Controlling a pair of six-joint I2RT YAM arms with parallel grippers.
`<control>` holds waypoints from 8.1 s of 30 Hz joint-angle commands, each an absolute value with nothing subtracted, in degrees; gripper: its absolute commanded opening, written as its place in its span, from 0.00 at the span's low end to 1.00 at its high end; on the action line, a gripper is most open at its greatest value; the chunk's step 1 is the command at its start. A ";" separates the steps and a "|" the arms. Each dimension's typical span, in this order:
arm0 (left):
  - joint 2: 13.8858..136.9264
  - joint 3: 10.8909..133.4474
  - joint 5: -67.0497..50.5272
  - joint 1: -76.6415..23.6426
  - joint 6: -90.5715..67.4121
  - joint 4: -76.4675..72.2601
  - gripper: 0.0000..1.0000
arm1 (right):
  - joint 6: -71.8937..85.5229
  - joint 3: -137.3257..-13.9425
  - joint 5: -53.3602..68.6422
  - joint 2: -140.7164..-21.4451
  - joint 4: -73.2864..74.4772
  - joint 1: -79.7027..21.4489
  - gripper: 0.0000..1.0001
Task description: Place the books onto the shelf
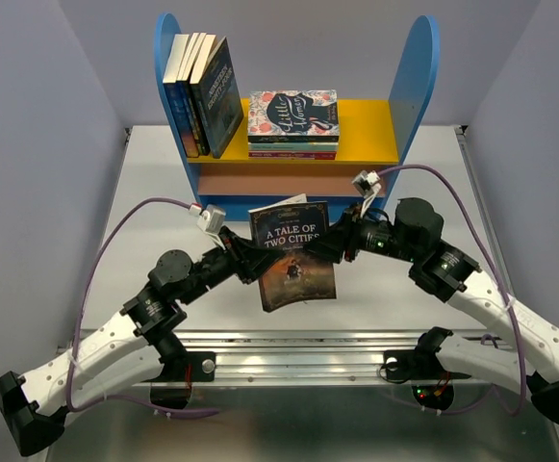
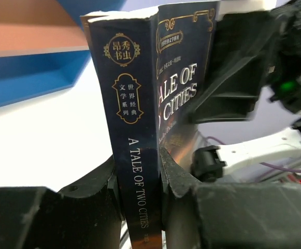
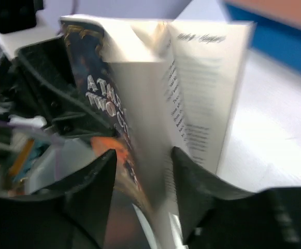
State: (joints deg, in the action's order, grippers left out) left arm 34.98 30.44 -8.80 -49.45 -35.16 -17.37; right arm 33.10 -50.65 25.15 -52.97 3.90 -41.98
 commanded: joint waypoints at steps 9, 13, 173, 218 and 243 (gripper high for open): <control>30.67 37.34 5.60 -49.39 -28.93 -20.76 0.00 | 24.70 -57.05 -8.39 -49.05 15.28 -41.75 1.00; 31.55 43.92 7.64 -49.39 -24.63 -20.04 0.00 | 24.35 -54.07 -16.78 -46.85 17.49 -41.75 1.00; 63.81 77.52 6.33 -28.56 2.03 -36.85 0.99 | 15.03 -48.87 -6.50 -51.15 17.49 -41.75 1.00; 57.04 67.23 10.38 -14.15 -16.97 -8.87 0.00 | 13.80 -48.60 -3.87 -52.30 17.75 -41.75 1.00; 64.07 72.33 10.90 -12.30 -12.57 -10.11 0.00 | 13.36 -48.16 -6.06 -52.29 17.75 -41.75 1.00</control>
